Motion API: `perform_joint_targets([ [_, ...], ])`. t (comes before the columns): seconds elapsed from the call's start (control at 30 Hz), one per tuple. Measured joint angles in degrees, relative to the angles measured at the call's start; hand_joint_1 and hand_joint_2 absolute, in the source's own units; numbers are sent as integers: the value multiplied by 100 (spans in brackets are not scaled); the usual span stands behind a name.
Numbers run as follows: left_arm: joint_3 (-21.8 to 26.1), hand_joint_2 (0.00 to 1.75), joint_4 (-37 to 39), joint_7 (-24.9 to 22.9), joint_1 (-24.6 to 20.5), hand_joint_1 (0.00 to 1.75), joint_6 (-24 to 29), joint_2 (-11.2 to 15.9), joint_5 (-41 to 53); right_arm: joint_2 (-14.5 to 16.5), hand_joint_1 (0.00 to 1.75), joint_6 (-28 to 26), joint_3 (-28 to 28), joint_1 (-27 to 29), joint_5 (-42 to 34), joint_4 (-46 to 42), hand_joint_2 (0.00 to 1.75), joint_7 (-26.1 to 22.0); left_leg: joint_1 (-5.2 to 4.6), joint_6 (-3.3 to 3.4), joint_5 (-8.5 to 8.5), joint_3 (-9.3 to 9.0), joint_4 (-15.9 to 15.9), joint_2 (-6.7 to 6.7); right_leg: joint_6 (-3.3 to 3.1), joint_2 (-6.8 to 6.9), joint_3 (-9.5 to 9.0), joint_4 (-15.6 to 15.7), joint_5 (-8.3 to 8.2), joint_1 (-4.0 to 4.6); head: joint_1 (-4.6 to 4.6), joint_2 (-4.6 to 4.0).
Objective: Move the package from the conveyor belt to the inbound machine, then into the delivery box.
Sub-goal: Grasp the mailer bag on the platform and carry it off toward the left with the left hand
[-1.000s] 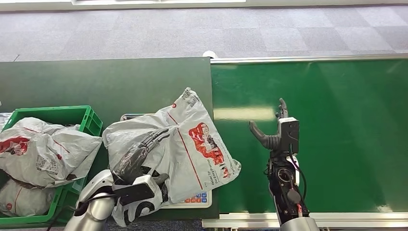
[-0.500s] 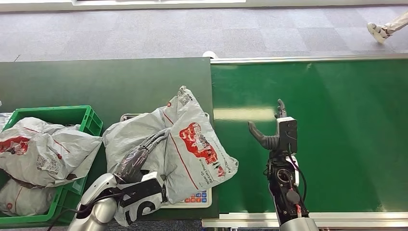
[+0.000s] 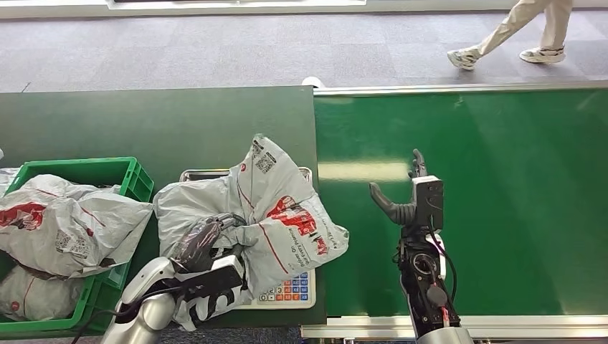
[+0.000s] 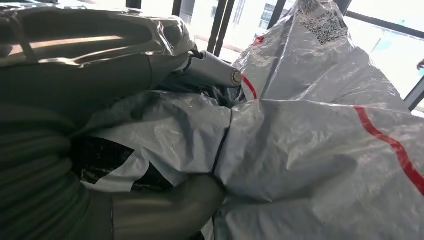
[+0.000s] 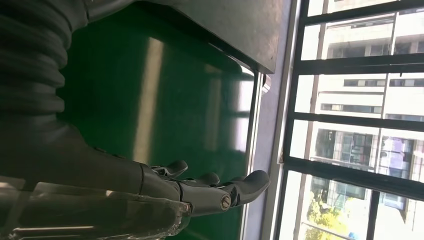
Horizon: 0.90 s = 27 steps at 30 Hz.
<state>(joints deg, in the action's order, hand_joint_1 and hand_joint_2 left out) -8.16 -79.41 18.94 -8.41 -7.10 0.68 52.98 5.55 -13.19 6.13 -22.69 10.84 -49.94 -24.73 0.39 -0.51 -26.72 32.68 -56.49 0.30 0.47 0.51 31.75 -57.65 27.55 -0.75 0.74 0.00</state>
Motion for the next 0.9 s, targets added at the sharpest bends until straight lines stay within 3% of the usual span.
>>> perform_joint_targets([
  [0.3, 65, 175, 15, 178, 3, 175, 402, -68, -37, 0, 0, 1, -79, 29, -37, -44, 175, -14, 0, -1, -1, 4, 0, 0, 0, 0, 5, 0, 0, 0, 1, 0],
  [0.43, 72, 0, 15, 221, 4, 175, 444, -86, -51, 0, 0, 5, -92, 37, -37, -48, 175, -14, 0, -1, -1, 5, 0, 0, 0, 0, 6, 0, 0, 0, 0, 0],
  [0.67, 73, 0, -81, 903, 26, 175, 1243, -186, -261, 3, 0, 90, -103, 35, -56, -61, 175, -72, 0, -1, -1, 6, 0, -1, 0, 0, 6, 0, 0, 0, 1, 0],
  [0.9, 71, 0, -148, 954, 28, 175, 1313, -246, -282, 4, 0, 105, -109, 35, -58, -61, 175, -82, 0, -1, -1, 8, 0, -1, 0, 0, 8, 0, 0, 0, 1, 0],
])
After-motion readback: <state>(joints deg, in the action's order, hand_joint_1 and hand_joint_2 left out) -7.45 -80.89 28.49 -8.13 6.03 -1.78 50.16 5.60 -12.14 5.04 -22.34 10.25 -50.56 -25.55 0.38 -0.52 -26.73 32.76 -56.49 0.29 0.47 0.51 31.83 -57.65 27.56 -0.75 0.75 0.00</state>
